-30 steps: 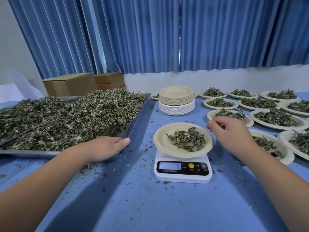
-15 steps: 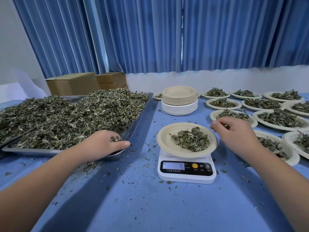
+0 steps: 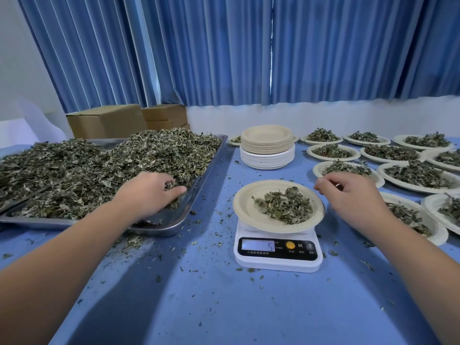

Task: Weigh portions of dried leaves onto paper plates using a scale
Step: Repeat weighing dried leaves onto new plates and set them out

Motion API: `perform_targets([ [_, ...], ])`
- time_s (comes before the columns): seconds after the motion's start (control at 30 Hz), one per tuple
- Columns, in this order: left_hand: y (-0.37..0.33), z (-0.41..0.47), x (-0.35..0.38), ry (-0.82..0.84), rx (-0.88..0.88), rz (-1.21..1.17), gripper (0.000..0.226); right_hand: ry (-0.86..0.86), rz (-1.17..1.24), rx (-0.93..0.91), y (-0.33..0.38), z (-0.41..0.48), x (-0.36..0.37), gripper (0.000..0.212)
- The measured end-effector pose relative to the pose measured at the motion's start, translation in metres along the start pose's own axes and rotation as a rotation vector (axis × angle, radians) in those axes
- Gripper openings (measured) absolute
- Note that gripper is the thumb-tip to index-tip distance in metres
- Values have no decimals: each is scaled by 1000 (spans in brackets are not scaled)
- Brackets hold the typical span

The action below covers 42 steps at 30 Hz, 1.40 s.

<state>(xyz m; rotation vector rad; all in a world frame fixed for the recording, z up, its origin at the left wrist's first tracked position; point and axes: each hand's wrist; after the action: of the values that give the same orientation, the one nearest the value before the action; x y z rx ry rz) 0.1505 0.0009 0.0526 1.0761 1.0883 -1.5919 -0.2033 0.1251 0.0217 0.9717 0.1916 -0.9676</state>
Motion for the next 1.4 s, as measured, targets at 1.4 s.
perform_targets([
  [1.4,-162,-17,-17,507,19,-904,10,0,-57,-59,2,1,-1,26],
])
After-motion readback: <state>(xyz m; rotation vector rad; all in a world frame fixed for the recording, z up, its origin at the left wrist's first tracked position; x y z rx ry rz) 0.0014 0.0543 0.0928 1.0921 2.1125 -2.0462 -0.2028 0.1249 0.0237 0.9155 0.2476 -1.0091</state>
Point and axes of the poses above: each hand's wrist, its own z-axis towards the middle knuckle, its own x-axis out of the palm, y = z × x, and after that the axes turned 7 degrees about -x, right-handed
